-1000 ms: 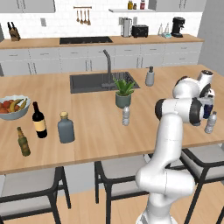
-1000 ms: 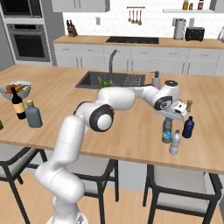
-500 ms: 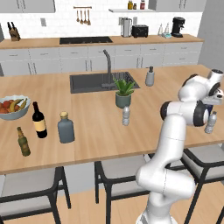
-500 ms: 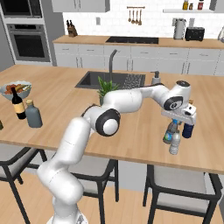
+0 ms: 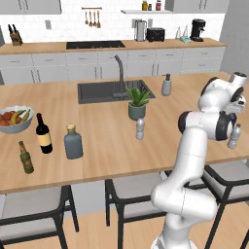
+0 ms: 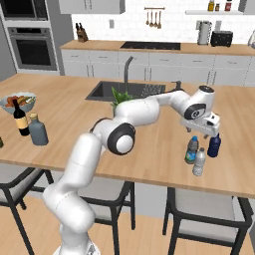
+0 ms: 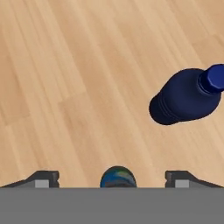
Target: Move the plastic bottles in the middle to the plastics group, and the glass bottles in the middle to the glass group.
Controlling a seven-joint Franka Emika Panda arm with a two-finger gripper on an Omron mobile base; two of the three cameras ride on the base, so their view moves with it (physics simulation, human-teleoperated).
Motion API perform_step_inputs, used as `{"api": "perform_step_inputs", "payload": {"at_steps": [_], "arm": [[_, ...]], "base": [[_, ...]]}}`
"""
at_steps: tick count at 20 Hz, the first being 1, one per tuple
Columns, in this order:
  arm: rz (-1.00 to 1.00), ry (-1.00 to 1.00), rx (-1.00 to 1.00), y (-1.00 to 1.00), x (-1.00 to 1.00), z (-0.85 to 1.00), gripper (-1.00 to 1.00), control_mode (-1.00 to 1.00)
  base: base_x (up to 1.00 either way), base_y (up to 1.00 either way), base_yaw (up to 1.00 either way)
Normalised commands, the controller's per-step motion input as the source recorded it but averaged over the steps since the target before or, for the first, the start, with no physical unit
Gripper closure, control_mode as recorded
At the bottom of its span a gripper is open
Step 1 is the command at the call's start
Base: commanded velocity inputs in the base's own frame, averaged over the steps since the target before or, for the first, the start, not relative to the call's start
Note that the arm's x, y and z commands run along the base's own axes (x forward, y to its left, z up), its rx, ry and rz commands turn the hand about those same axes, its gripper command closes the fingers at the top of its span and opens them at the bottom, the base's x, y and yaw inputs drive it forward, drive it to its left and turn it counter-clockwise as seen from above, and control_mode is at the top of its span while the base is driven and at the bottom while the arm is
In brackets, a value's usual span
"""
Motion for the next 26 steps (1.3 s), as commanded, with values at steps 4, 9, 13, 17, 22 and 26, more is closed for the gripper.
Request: {"api": "perform_step_inputs", "payload": {"at_steps": [4,9,13,17,22,26], "arm": [[0.0,-0.04,0.0,0.37,-0.13,0.53,-1.0,-1.0],[0.08,-0.13,-0.09,0.59,-0.6,0.34,-1.0,-1.0],[0.13,-0.1,-0.15,0.88,-0.71,0.0,-1.0,-1.0],[0.12,-0.1,-0.2,1.0,-0.55,0.0,-1.0,-1.0],[0.02,-0.08,-0.18,1.0,-0.12,0.01,-1.0,-1.0],[0.0,-0.02,-0.08,1.0,0.03,0.05,-1.0,-1.0]], "base": [[0.0,0.0,0.0],[0.0,0.0,0.0],[0.0,0.0,0.0],[0.0,0.0,0.0],[0.0,0.0,0.0],[0.0,0.0,0.0]]}}
